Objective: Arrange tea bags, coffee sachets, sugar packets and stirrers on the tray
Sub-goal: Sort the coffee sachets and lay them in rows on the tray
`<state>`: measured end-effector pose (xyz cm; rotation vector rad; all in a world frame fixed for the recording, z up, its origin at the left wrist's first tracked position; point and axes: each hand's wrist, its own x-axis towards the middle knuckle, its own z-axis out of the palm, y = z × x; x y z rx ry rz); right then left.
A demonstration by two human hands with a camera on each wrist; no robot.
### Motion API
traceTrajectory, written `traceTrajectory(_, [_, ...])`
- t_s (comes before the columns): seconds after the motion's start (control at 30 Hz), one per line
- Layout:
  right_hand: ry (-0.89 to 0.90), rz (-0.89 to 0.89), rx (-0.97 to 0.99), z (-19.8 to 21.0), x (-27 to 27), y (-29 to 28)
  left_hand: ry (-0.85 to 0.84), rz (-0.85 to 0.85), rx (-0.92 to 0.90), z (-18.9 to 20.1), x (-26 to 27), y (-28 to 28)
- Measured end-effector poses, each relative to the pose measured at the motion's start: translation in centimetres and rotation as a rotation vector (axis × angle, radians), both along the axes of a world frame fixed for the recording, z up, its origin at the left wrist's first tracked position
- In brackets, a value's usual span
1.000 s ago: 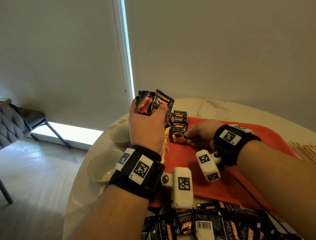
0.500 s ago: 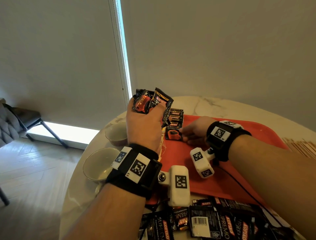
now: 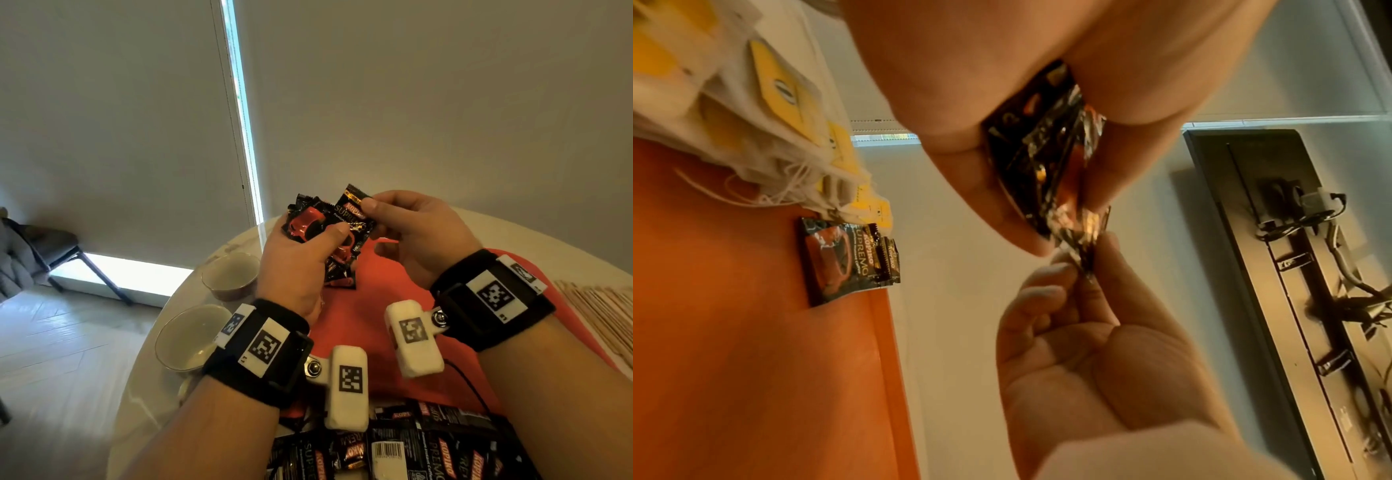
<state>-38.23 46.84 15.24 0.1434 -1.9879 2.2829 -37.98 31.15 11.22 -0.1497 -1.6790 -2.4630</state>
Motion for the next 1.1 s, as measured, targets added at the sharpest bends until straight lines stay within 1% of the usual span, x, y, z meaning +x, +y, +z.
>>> traceTrajectory(0.13, [-0.057,-0.009,-0.149,0.1,-0.5,1.0,0.002,-0.096,0.034,0.5,0.4,0.0])
traceTrajectory(0.27, [-0.160,-0.015,-0.238,-0.8,-0.8,1.5,0.036,-0.136,0.002,-0.2,0.2,0.4])
traceTrajectory(0.33, [-0.196,0.002,-0.298,-1.1,-0.7,1.5,0.044,-0.109,-0.020,-0.7,-0.2,0.5])
traceTrajectory(0.43, [-0.172,0.030,-0.338,-0.9,-0.4,1.1,0.050,-0.019,-0.016,-0.7,-0.5,0.6])
traceTrajectory(0.5, [-0.136,0.112,-0.293,-0.8,-0.3,1.0,0.051,0.047,0.004,-0.7,-0.6,0.4])
traceTrajectory(0.57, [-0.119,0.188,-0.169,-0.8,-0.1,0.9,0.059,0.088,0.013,-0.7,-0.8,0.2])
traceTrajectory(0.6, [-0.108,0.193,-0.108,-0.8,-0.1,0.9,0.061,0.103,0.000,-0.7,-0.8,0.1])
traceTrajectory(0.67, [-0.085,0.157,-0.049,-0.6,0.0,0.6,0.058,0.124,-0.008,-0.4,-0.6,0.1])
traceTrajectory(0.73, [-0.068,0.108,-0.038,-0.4,-0.1,0.4,0.054,0.135,-0.007,-0.2,-0.5,0.1])
traceTrajectory(0.83, [-0.071,-0.030,-0.098,0.1,-0.7,0.9,0.021,0.190,0.044,0.0,-0.6,-0.3])
traceTrajectory(0.9, [-0.138,-0.096,-0.148,-0.1,-1.4,1.5,-0.005,0.212,0.093,0.3,-0.8,-0.6])
traceTrajectory(0.93, [-0.190,-0.100,-0.131,-0.6,-1.7,1.7,-0.019,0.212,0.115,0.4,-0.7,-0.7])
traceTrajectory(1.07, [-0.414,-0.091,0.165,-3.5,-2.4,1.9,-0.045,0.198,0.179,0.9,-0.5,-1.0])
traceTrajectory(1.1, [-0.459,-0.087,0.215,-4.1,-2.4,1.8,-0.043,0.200,0.186,0.9,-0.5,-1.0])
